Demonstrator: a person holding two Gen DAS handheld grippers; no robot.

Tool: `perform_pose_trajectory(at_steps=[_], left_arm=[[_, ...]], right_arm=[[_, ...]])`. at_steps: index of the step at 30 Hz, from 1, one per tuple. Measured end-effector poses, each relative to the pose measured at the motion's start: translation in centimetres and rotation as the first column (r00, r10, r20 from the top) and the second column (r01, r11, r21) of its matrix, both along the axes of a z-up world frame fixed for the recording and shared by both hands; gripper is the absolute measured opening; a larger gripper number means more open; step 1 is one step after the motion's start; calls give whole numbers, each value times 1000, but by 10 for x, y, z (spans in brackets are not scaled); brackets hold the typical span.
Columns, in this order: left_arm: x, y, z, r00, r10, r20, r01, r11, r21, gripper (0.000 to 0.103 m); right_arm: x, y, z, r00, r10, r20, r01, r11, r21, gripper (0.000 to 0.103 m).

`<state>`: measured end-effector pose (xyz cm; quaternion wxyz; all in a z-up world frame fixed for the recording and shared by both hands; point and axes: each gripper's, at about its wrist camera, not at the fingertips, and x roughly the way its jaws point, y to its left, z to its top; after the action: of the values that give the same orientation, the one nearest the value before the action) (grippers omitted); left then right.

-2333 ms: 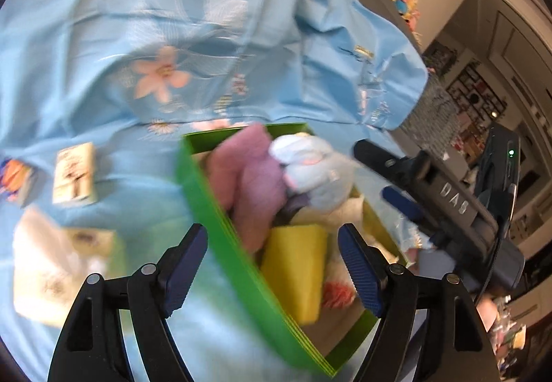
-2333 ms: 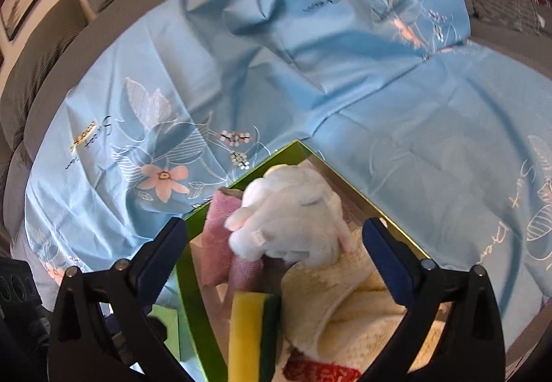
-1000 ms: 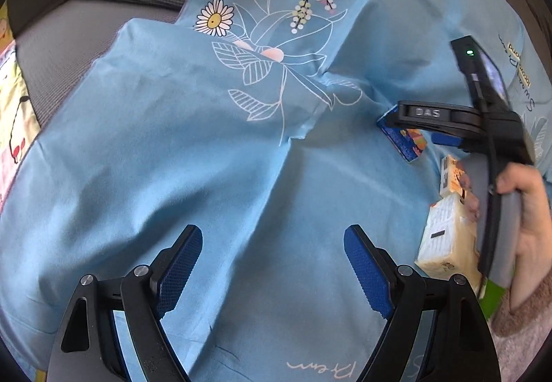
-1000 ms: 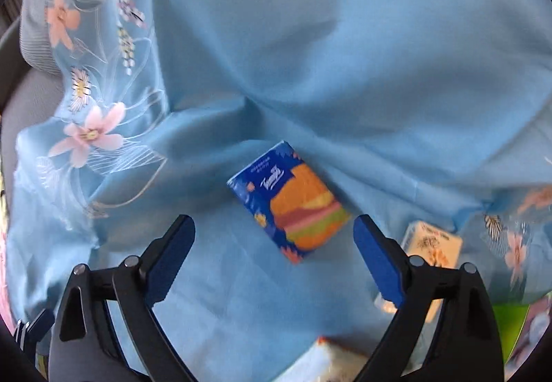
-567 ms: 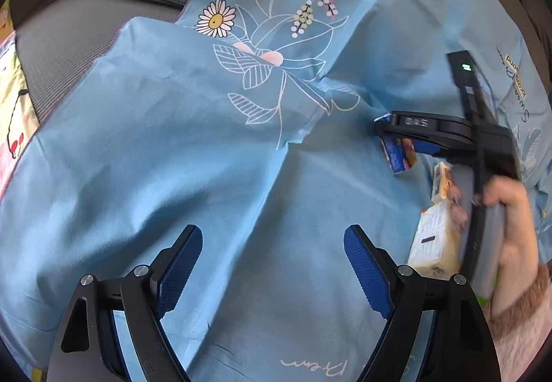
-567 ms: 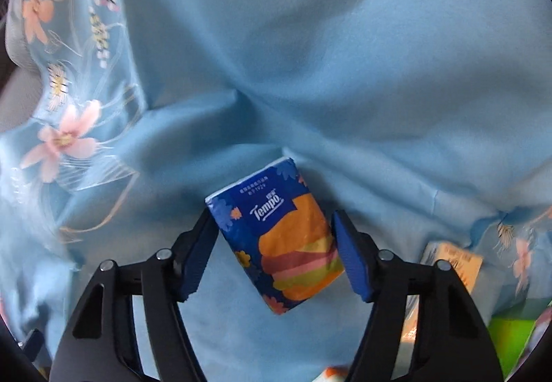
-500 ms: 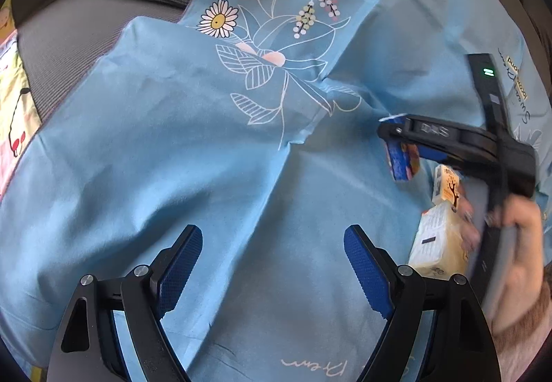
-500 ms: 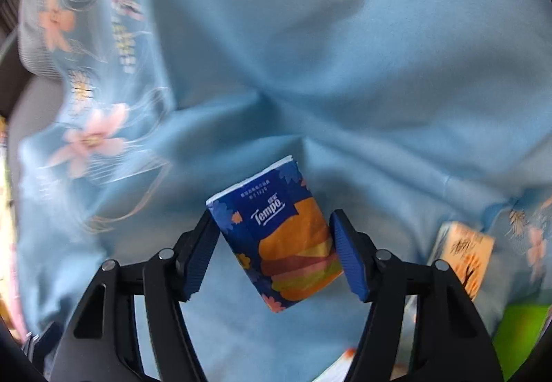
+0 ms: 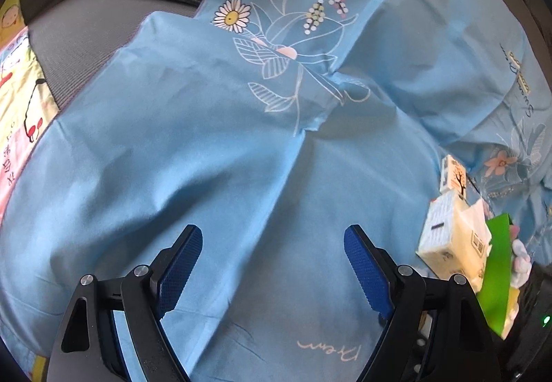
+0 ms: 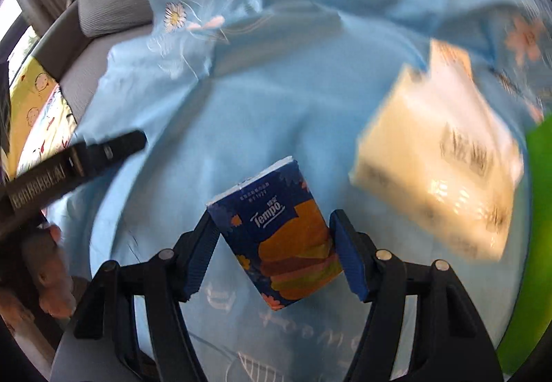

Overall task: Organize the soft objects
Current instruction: 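Grasp the blue Tempo tissue pack with the right gripper and lift, then carry the Tempo pack with the right gripper into the green box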

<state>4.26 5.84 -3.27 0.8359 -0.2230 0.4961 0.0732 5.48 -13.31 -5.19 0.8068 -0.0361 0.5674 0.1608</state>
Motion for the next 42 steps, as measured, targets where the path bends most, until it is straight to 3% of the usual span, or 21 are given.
perform_pose_trajectory(at_steps=[3, 5, 13, 14, 15, 17, 19, 23, 26, 31, 37, 42], left_arm=[[-6, -9, 2, 999, -34, 3, 34, 999, -24, 85], [-10, -16, 2, 998, -64, 1, 64, 997, -52, 85], [-25, -40, -1, 986, -168, 6, 166, 970, -178, 85], [-27, -46, -2, 982, -186, 4, 184, 966, -183, 85], [-28, -50, -3, 979, -205, 2, 202, 963, -181, 85], [-31, -64, -6, 967, -256, -1, 251, 952, -175, 84], [-34, -77, -8, 955, -295, -5, 290, 942, -170, 76], [-34, -103, -14, 929, -369, -18, 362, 918, -160, 68], [-32, -112, -14, 922, -388, -1, 384, 915, -123, 62], [-28, -119, -16, 912, -408, 24, 407, 898, -168, 42], [-32, -125, -3, 907, -417, 55, 421, 901, -103, 42], [-46, -137, 35, 870, -462, 172, 472, 882, -21, 42]], right_arm=[[-9, -9, -3, 998, -54, 10, 54, 999, 7, 77], [-12, -22, 0, 996, -84, 4, 83, 994, 74, 82], [-19, -54, 33, 985, -148, 86, 119, 954, 275, 80], [-19, -57, 35, 986, -147, 86, 115, 948, 297, 74], [-18, -58, 35, 987, -140, 79, 108, 942, 317, 64], [-17, -59, 33, 990, -130, 55, 103, 931, 349, 57], [-13, -58, 26, 992, -127, 28, 108, 926, 360, 53], [-9, -59, 14, 993, -111, -33, 115, 913, 391, 53], [-7, -55, 2, 992, -102, -72, 121, 928, 353, 54], [-3, -50, -18, 990, -85, -111, 116, 942, 315, 54], [-7, -54, -13, 990, -99, -102, 128, 934, 335, 52], [-21, -68, 22, 992, -124, -9, 118, 919, 377, 52]])
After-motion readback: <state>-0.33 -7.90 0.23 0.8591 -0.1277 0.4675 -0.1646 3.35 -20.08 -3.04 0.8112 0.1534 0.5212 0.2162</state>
